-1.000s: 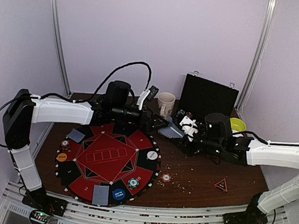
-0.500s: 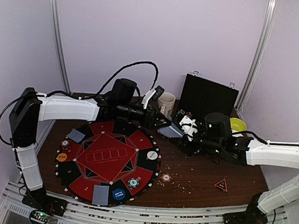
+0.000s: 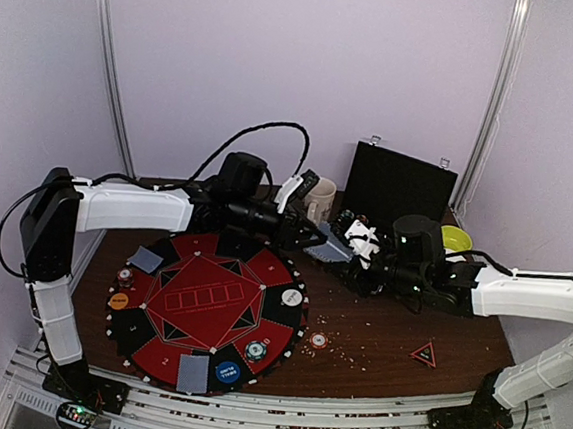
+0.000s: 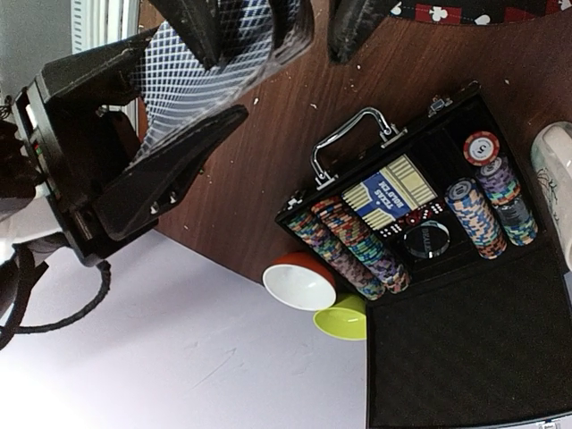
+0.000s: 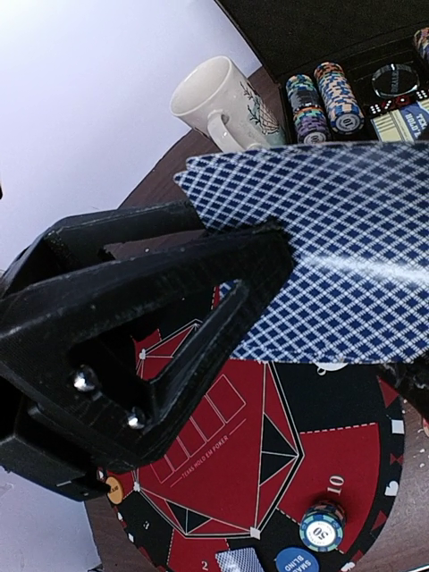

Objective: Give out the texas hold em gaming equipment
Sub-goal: Pick up the poker card from the face-down deck piles.

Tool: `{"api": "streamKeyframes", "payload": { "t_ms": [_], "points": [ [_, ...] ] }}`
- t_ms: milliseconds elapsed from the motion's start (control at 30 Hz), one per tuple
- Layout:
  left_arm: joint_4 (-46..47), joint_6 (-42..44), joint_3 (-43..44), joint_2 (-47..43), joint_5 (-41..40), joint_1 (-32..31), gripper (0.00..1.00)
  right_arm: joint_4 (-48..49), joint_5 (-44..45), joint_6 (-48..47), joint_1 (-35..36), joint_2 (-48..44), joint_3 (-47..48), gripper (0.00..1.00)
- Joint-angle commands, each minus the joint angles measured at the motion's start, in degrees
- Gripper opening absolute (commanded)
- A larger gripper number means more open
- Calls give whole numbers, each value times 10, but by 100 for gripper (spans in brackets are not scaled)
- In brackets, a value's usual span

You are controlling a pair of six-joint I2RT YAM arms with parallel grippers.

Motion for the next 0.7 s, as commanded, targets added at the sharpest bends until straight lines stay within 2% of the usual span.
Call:
{"api": "streamKeyframes", "payload": {
  "t_ms": [0, 300, 433, 500, 667],
  "points": [
    [3, 17, 11, -12, 8, -3, 40, 24, 6, 2, 3, -12, 6, 48],
    [-15, 36, 4, -31, -8, -3, 36, 21, 7, 2, 3, -13, 7, 48],
    [-24, 54, 0, -46, -10, -3, 49, 20, 11, 1, 3, -15, 5, 48],
    [-30, 64, 1, -52, -17, -3, 51, 19, 11, 1, 3, -16, 5, 48],
    [-33, 81, -2, -66, -32, -3, 45, 18, 12, 3, 3, -15, 6, 48]
  ]
}}
